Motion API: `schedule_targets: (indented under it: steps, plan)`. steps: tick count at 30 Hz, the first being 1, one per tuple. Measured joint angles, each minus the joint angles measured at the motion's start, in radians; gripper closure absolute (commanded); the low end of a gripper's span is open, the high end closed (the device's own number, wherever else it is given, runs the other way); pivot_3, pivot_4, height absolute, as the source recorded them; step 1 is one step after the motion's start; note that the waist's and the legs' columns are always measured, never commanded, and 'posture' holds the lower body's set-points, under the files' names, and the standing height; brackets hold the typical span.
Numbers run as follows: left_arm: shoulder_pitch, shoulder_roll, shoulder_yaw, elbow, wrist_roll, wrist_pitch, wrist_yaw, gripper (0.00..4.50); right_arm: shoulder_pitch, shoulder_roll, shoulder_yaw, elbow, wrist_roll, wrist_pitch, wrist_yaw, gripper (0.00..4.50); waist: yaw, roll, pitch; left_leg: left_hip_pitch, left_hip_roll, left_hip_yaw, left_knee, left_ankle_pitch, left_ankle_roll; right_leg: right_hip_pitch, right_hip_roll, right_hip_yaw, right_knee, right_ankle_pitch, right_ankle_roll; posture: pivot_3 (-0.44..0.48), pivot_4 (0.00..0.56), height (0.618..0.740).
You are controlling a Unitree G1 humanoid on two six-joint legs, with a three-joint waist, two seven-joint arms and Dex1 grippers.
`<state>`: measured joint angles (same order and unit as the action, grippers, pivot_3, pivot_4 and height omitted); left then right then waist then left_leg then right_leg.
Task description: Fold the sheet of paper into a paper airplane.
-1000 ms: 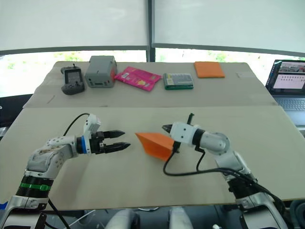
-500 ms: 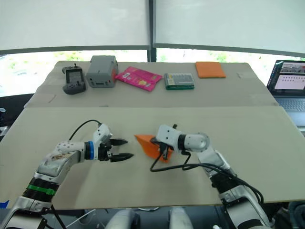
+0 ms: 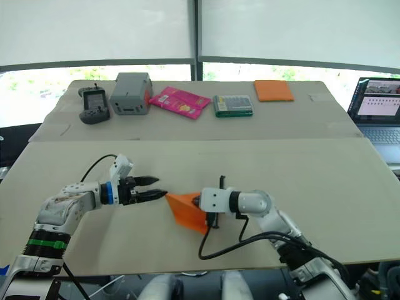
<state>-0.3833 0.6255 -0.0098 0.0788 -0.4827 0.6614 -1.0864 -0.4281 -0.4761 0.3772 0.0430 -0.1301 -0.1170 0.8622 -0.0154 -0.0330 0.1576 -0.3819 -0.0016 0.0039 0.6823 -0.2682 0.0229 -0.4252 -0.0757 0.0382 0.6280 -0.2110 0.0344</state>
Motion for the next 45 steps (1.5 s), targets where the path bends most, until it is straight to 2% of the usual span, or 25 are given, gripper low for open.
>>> schedule_targets:
  steps: [5, 8, 11, 14, 18, 24, 30, 35, 41, 45]
  plan:
    - [0.053, 0.037, 0.01, -0.131, -0.126, 0.078, -0.107, 0.26, -0.023, -0.066, -0.125, -0.097, 0.093, 0.124, 0.025, 4.42, 0.004, 0.0, 0.0, -0.001, 0.0, -0.001, 0.0, 0.0, 0.0, 0.0, 0.0, -0.001, -0.001, 0.0, 0.0, 0.0, 0.15, 0.74]
    - [0.054, 0.042, 0.024, -0.174, -0.173, 0.098, -0.124, 1.1, -0.021, -0.103, -0.159, -0.146, 0.119, 0.178, 0.043, 4.5, 0.004, 0.0, 0.0, -0.001, 0.0, -0.001, 0.0, 0.0, 0.0, 0.0, 0.0, -0.001, -0.001, 0.0, 0.0, 0.0, 0.15, 0.74]
    - [0.068, 0.087, 0.015, -0.231, -0.218, 0.132, -0.174, 2.07, 0.0, -0.144, -0.188, -0.173, 0.142, 0.219, 0.052, 4.5, 0.002, 0.0, 0.0, -0.001, 0.0, -0.001, 0.0, 0.0, 0.0, 0.0, 0.0, -0.001, -0.001, 0.0, 0.0, 0.0, 0.15, 0.74]
    - [0.076, 0.11, -0.069, -0.271, -0.187, 0.121, -0.203, 3.13, 0.01, -0.16, -0.2, -0.174, 0.145, 0.238, 0.051, 4.5, 0.002, 0.0, 0.0, 0.0, 0.0, 0.0, 0.0, 0.0, 0.0, 0.001, 0.0, 0.0, -0.001, 0.0, 0.0, 0.0, 0.15, 0.74]
    - [0.063, 0.015, -0.178, -0.253, -0.121, 0.072, -0.178, 4.48, 0.01, -0.159, -0.199, -0.183, 0.144, 0.257, 0.047, 4.5, 0.005, 0.0, 0.0, -0.002, -0.001, 0.0, 0.001, 0.0, 0.0, 0.001, 0.0, -0.001, -0.001, 0.0, 0.0, 0.0, 0.15, 0.74]
    - [-0.007, -0.062, -0.246, -0.174, -0.036, -0.003, -0.146, 4.48, 0.01, -0.158, -0.199, -0.192, 0.144, 0.26, 0.041, 4.5, 0.004, 0.0, 0.0, -0.002, -0.001, 0.0, 0.001, 0.0, 0.0, 0.0, 0.001, -0.001, -0.001, 0.0, 0.0, 0.0, 0.15, 0.74]
    - [-0.003, -0.058, -0.371, -0.123, 0.055, -0.011, -0.163, 4.48, 0.008, -0.169, -0.199, -0.192, 0.144, 0.261, 0.044, 4.5, 0.002, 0.0, 0.0, -0.002, -0.001, 0.0, 0.001, 0.0, 0.0, 0.0, 0.001, 0.0, -0.001, 0.0, 0.0, 0.0, 0.15, 0.74]
    - [-0.009, -0.072, -0.383, -0.098, 0.097, -0.038, -0.154, 4.48, 0.008, -0.184, -0.199, -0.206, 0.144, 0.285, 0.057, 4.5, 0.004, 0.0, 0.0, -0.002, -0.001, 0.0, 0.001, 0.0, 0.0, 0.001, 0.001, 0.0, -0.001, 0.0, 0.0, 0.0, 0.15, 0.74]
    - [-0.04, -0.177, -0.376, -0.035, 0.144, -0.092, -0.068, 4.48, 0.008, -0.184, -0.196, -0.218, 0.144, 0.289, 0.059, 4.5, 0.02, 0.001, 0.0, 0.0, -0.001, 0.0, 0.003, 0.0, 0.001, 0.004, -0.001, 0.0, -0.002, 0.0, 0.0, 0.0, 0.15, 0.74]
    - [-0.079, -0.273, -0.319, 0.053, 0.151, -0.096, 0.04, 4.48, 0.0, -0.184, -0.196, -0.218, 0.141, 0.289, 0.056, 4.5, 0.025, 0.001, 0.0, 0.001, -0.001, 0.0, 0.005, 0.0, 0.001, 0.004, 0.0, 0.0, 0.0, 0.0, 0.001, 0.0, 0.15, 0.74]
